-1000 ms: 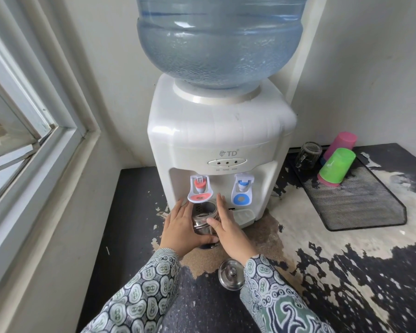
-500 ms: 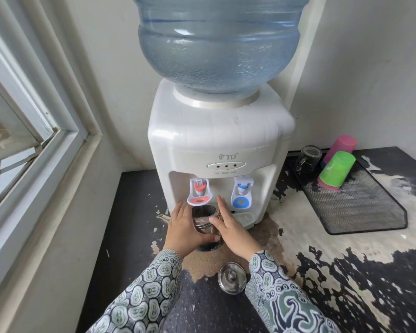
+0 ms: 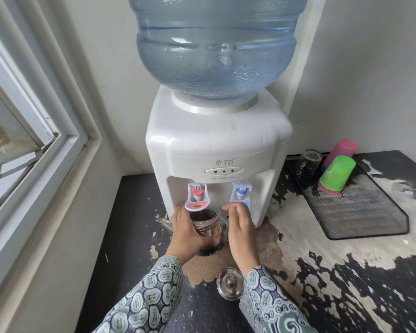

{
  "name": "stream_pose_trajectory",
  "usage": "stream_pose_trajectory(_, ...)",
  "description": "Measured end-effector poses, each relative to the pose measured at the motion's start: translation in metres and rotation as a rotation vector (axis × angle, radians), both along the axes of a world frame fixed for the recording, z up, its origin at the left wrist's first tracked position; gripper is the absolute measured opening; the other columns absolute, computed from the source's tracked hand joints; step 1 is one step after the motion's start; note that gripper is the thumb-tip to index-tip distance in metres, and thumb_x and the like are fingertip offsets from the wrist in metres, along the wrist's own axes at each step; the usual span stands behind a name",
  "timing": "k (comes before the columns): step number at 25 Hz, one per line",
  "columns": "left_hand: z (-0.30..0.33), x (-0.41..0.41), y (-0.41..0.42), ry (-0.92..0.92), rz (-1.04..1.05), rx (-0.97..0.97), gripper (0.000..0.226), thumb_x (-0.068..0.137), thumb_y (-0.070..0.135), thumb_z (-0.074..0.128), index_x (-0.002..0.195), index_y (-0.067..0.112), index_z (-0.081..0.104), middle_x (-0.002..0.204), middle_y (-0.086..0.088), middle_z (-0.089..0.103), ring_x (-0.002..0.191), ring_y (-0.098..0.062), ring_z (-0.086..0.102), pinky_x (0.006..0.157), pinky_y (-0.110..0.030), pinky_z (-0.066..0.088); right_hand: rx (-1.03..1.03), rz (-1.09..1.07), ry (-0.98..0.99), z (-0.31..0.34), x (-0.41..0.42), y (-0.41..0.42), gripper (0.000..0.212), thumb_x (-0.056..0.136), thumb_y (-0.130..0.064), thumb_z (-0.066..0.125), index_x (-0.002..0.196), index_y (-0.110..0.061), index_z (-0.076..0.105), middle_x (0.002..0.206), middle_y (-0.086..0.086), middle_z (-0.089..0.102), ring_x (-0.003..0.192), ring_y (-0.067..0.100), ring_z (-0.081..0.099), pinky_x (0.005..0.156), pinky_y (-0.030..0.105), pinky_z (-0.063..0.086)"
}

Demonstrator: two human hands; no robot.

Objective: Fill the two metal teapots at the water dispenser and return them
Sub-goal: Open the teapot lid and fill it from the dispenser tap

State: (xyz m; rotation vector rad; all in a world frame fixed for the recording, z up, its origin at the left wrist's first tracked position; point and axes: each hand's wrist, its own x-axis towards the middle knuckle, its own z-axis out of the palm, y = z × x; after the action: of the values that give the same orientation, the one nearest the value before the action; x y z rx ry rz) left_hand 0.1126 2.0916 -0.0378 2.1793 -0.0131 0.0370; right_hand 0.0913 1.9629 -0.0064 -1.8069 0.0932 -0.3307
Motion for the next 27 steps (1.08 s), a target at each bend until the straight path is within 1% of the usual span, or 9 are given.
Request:
stream_pose_trajectory(2, -0.001, 0.001, 0.000, 0.002, 0.006, -0.001, 0.116, 0.042, 0.030, 0.090, 0.137, 0.010, 0.026, 0.143, -0.008, 0.030, 0.137, -0.024, 0.016, 0.116, -0.042, 0.017, 0.047, 0.069, 0.006, 0.015, 0.001, 0.000, 0.029, 0.096, -0.026, 0.038, 0.078, -0.011, 0.055, 0.077, -0.002, 0.056, 0.073, -0.005, 0.053, 0.067, 0.008, 0.038)
stream_pose_trajectory(5, -0.002, 0.001, 0.000, -0.001, 0.009, 0.004, 0.116, 0.041, 0.036, 0.088, 0.136, 0.011, 0.028, 0.141, -0.009, 0.032, 0.136, -0.026, 0.019, 0.115, -0.045, 0.020, 0.000, 0.231, 0.070, 0.028, 0.004, 0.005, 0.033, 0.094, -0.031, 0.041, 0.075, -0.009, 0.055, 0.069, -0.004, 0.054, 0.062, -0.002, 0.050, 0.063, 0.011, 0.039)
stream_pose_trajectory(7, -0.003, 0.000, 0.000, -0.007, 0.003, 0.005, 0.114, 0.042, 0.037, 0.087, 0.136, 0.011, 0.029, 0.141, -0.007, 0.032, 0.136, -0.026, 0.019, 0.114, -0.046, 0.020, 0.017, 0.251, 0.071, 0.035, 0.005, 0.008, 0.035, 0.093, -0.031, 0.044, 0.072, -0.005, 0.055, 0.067, 0.002, 0.054, 0.059, 0.001, 0.048, 0.061, 0.013, 0.038)
stream_pose_trajectory(12, -0.003, -0.001, 0.002, -0.026, -0.006, -0.006, 0.112, 0.045, 0.031, 0.089, 0.137, 0.011, 0.028, 0.143, -0.007, 0.029, 0.137, -0.025, 0.017, 0.116, -0.045, 0.018, 0.058, 0.289, 0.125, 0.047, 0.008, 0.011, 0.030, 0.088, -0.036, 0.051, 0.063, -0.020, 0.051, 0.059, -0.010, 0.052, 0.053, -0.007, 0.049, 0.056, 0.009, 0.038)
stream_pose_trajectory(16, -0.004, -0.004, 0.000, -0.034, 0.000, -0.034, 0.113, 0.046, 0.029, 0.088, 0.139, 0.012, 0.026, 0.143, -0.006, 0.028, 0.139, -0.025, 0.014, 0.117, -0.047, 0.016, -0.004, 0.345, 0.210, 0.042, 0.011, 0.004, 0.021, 0.085, -0.027, 0.057, 0.067, -0.019, 0.052, 0.061, -0.009, 0.051, 0.058, 0.002, 0.049, 0.054, 0.011, 0.037)
stream_pose_trajectory(18, -0.004, -0.007, -0.001, -0.039, 0.007, -0.044, 0.117, 0.048, 0.027, 0.088, 0.142, 0.011, 0.021, 0.147, -0.005, 0.025, 0.141, -0.022, 0.007, 0.119, -0.042, 0.008, -0.141, 0.300, 0.205, 0.026, 0.013, 0.002, 0.015, 0.083, -0.021, 0.058, 0.069, -0.017, 0.053, 0.063, -0.008, 0.052, 0.061, 0.007, 0.050, 0.060, 0.017, 0.042)
stream_pose_trajectory(21, -0.003, -0.012, -0.002, -0.062, 0.001, -0.049, 0.121, 0.052, 0.024, 0.088, 0.144, 0.009, 0.011, 0.152, -0.007, 0.016, 0.143, -0.020, 0.002, 0.119, -0.038, 0.006, -0.276, 0.143, 0.174, 0.000, 0.021, 0.011, 0.015, 0.083, -0.018, 0.059, 0.071, -0.018, 0.050, 0.063, -0.010, 0.048, 0.063, 0.011, 0.049, 0.067, 0.036, 0.046)
stream_pose_trajectory(24, 0.000, -0.014, -0.004, -0.087, -0.004, -0.069, 0.122, 0.056, 0.023, 0.086, 0.144, 0.008, 0.004, 0.153, -0.008, 0.011, 0.144, -0.021, -0.001, 0.116, -0.030, 0.002, -0.342, 0.041, 0.083, -0.009, 0.025, 0.018, 0.005, 0.085, -0.018, 0.057, 0.088, -0.015, 0.055, 0.079, -0.014, 0.041, 0.066, 0.005, 0.043, 0.064, 0.030, 0.041)
stream_pose_trajectory(27, -0.001, -0.015, -0.004, -0.101, -0.003, -0.067, 0.119, 0.059, 0.023, 0.084, 0.144, 0.009, 0.002, 0.154, -0.008, 0.010, 0.143, -0.016, -0.002, 0.112, -0.024, 0.000, -0.335, -0.032, -0.022, -0.017, 0.014, 0.019, 0.033, 0.084, -0.021, 0.059, 0.115, -0.015, 0.050, 0.109, -0.004, 0.045, 0.094, 0.008, 0.047, 0.070, 0.018, 0.039)
